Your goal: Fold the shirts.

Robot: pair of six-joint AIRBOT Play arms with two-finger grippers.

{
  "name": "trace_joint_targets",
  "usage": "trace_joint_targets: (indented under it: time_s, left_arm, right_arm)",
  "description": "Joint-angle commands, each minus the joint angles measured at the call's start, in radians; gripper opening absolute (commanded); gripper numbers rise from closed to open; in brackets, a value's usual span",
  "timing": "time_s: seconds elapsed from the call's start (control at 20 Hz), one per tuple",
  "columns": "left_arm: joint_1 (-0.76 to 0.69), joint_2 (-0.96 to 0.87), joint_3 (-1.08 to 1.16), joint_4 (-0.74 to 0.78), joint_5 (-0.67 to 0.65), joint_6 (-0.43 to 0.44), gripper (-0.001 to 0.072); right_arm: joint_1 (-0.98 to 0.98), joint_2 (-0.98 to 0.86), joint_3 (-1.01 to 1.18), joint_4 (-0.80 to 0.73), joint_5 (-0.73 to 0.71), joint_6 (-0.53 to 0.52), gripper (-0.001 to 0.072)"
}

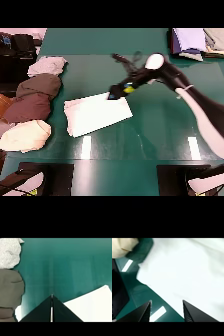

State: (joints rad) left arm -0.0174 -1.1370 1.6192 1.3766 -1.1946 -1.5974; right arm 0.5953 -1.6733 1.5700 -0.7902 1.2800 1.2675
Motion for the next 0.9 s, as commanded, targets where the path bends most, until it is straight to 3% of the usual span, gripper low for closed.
trace_joint_targets:
  time_s: [0.0,0.25,0.55,0.7,0.75,0.85]
  left_arm:
    - [0.001,0.000,0.000,-0.050,-0.016,0.010,0.0027]
    - [0.001,-0.010,-0.042,-0.123,0.018,0.034,0.0028]
    - [0.001,-0.010,-0.068,-0.132,0.034,0.034,0.0028]
    - [0.001,-0.010,-0.068,-0.132,0.034,0.034,0.0028]
    - [0.000,-0.010,-0.068,-0.132,0.035,0.034,0.0027]
    - [0.000,-0.010,-0.068,-0.135,0.032,0.034,0.0026]
  right_arm:
    - [-0.210,0.063,-0.229,-0.040,-0.035,0.019,0.0571]
    - [-0.291,-0.055,-0.299,0.071,-0.059,0.010,0.0584]
    - [-0.131,-0.243,-0.100,0.175,-0.068,0.006,0.0570]
    - [-0.058,-0.323,0.014,0.194,-0.071,0.006,0.0304]
    - [-0.042,-0.343,0.049,0.193,-0.067,0.006,0.0162]
    - [-0.034,-0.350,0.089,0.187,-0.066,0.006,0.0052]
